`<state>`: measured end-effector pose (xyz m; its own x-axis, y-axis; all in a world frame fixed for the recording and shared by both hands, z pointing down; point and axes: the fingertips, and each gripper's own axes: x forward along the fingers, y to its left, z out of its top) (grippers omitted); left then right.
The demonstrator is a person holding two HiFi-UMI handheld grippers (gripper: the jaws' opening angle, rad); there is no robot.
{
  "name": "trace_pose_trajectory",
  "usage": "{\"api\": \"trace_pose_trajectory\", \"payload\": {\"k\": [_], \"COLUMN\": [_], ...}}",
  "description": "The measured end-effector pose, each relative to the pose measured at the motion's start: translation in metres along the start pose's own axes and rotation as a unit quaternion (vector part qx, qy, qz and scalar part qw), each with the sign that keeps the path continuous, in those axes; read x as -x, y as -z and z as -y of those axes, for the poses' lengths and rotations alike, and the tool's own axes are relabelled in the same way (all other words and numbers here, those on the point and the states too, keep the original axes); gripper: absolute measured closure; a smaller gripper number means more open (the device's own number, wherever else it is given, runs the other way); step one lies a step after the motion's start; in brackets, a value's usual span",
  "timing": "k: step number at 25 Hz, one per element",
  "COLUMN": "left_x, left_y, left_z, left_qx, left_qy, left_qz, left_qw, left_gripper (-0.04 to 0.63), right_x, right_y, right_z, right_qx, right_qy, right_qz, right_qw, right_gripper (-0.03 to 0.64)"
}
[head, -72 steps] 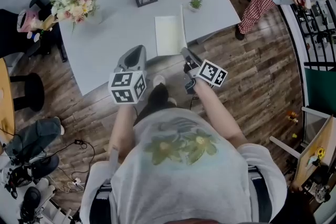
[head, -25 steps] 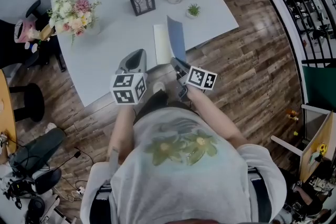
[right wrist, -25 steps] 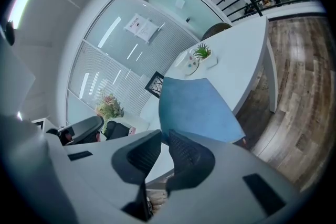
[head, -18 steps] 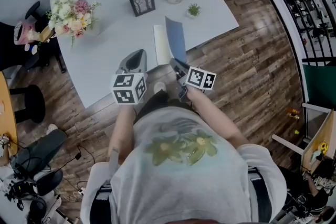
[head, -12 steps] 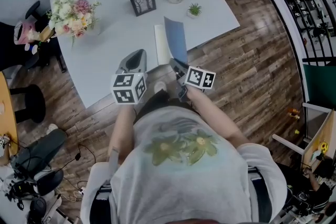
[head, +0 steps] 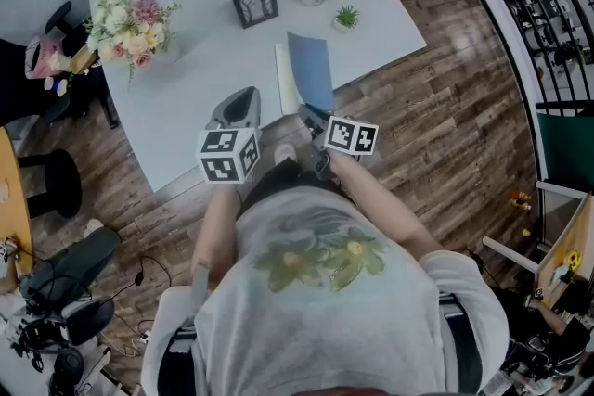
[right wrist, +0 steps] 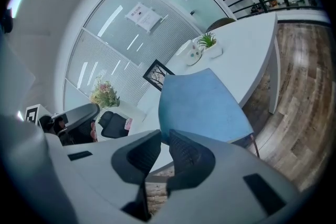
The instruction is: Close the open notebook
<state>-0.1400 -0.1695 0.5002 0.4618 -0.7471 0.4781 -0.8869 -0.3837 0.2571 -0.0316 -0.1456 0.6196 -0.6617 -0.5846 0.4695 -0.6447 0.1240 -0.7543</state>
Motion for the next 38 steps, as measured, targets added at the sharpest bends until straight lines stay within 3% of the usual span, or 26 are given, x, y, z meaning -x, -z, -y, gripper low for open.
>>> {"api": "trace_pose_trajectory", "payload": {"k": [15,38], "left_x": [0.0,0.0], "left_y": [0.011,0.016], "left_z": [-0.004,-0.013], "left_qx": [0.005,0.011], "left_qy": [-0.002,-0.012], "left_qz": [-0.011,-0.016], "left_qw": [0.9999,0.9997], "left_gripper": [0.594,0.594], "right_x": [-0.021,-0.048], "right_y": [0.017,0.038], "right_z": [0.01,0.025], "right_qx": [0.035,0.097], "right_qy": [0.033,0.086], "right_qz": [-0.043,-0.119], "right_qw": [0.998,0.984], "right_gripper": [0.557,0.541]}}
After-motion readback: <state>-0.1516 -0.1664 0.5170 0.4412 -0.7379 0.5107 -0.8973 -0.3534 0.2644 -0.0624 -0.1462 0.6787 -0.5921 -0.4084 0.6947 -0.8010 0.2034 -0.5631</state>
